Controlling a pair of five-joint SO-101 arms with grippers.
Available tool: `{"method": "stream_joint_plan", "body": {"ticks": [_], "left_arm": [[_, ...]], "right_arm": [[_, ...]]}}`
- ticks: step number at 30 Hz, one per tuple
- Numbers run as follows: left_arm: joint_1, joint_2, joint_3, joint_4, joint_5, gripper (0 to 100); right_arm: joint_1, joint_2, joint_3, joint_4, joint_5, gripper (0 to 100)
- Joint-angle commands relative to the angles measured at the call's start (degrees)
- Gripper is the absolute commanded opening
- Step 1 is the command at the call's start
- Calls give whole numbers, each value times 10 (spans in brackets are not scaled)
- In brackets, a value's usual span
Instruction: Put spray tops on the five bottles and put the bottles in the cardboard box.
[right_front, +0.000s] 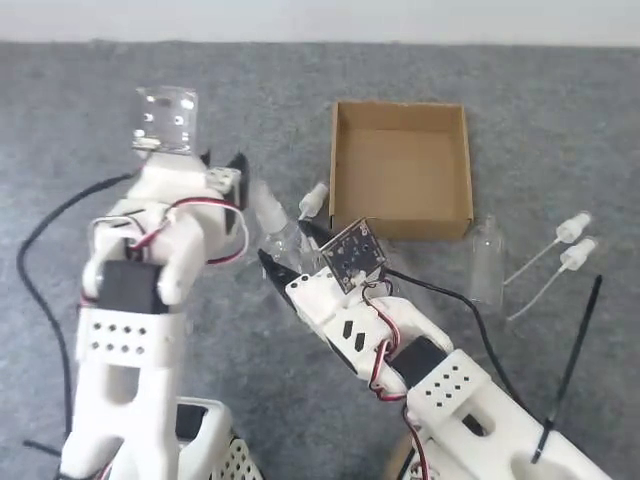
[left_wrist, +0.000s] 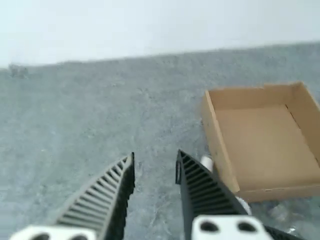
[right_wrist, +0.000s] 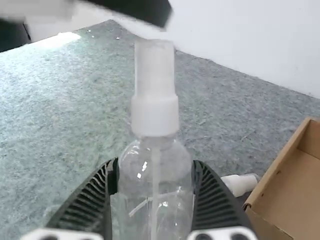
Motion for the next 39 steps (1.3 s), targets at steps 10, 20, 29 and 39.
{"method": "stream_joint_plan", "body": {"ticks": [10, 20, 29, 39], "left_arm": [[-20, -109, 96, -4, 40, 133], [43, -251, 323, -115, -2, 148], [102, -335, 333, -58, -1, 236], [98, -344, 395, -134, 0, 236]], "right_arm": [[102, -17, -77, 16, -6, 6], [118, 45, -295, 151, -7, 6], [116, 249, -456, 163, -7, 6], [43, 259, -535, 308, -6, 6]]}}
